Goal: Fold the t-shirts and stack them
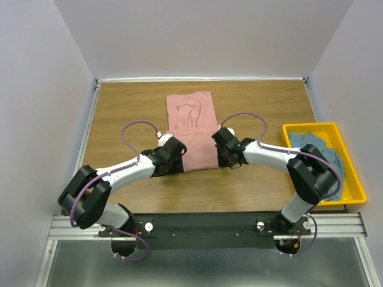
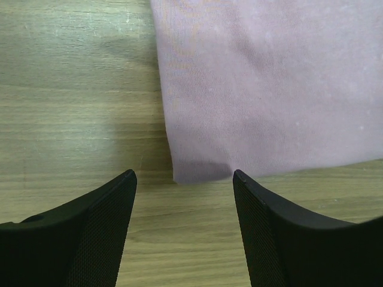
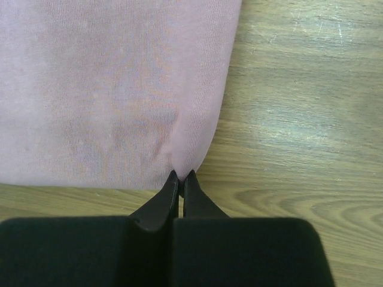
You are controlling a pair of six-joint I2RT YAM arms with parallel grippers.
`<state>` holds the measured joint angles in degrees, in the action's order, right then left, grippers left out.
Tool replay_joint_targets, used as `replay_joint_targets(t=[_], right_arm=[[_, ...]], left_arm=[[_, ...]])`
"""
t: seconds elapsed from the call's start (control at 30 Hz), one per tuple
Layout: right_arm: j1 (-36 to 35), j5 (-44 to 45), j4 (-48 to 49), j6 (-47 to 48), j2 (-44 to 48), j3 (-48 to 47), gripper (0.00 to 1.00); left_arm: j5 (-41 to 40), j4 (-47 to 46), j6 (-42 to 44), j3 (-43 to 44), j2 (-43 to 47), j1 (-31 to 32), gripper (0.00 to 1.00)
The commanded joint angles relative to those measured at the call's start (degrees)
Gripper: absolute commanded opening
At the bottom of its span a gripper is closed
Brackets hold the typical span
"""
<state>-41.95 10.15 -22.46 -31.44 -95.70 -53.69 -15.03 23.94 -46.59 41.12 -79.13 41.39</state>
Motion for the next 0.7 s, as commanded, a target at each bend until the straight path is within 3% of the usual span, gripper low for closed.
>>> replay_joint_targets(t=[0.0,0.17,0.33,0.67], right_arm=[[-0.58,2.15,-5.75,0.94,-4.14,4.21,0.01],[-0.85,2.33,-5.67,1.73,-4.41,4.47,0.01],[-0.76,2.33,-5.49,2.26,-4.23,4.82,0.01],[-0.85,1.80,-5.14,2.97,-4.93,4.91,0.01]], left_arm=[[-2.90,1.54,-0.52,2.47,-2.34,0.45,0.73],[-5.10,3.91,-1.13,4.75,-3.40,0.45,0.69],[-6.33,4.97,-1.75,5.02,-4.01,0.45,0.55],[-0.62,1.46,-1.05,2.56,-9.63,1.06,0.54]])
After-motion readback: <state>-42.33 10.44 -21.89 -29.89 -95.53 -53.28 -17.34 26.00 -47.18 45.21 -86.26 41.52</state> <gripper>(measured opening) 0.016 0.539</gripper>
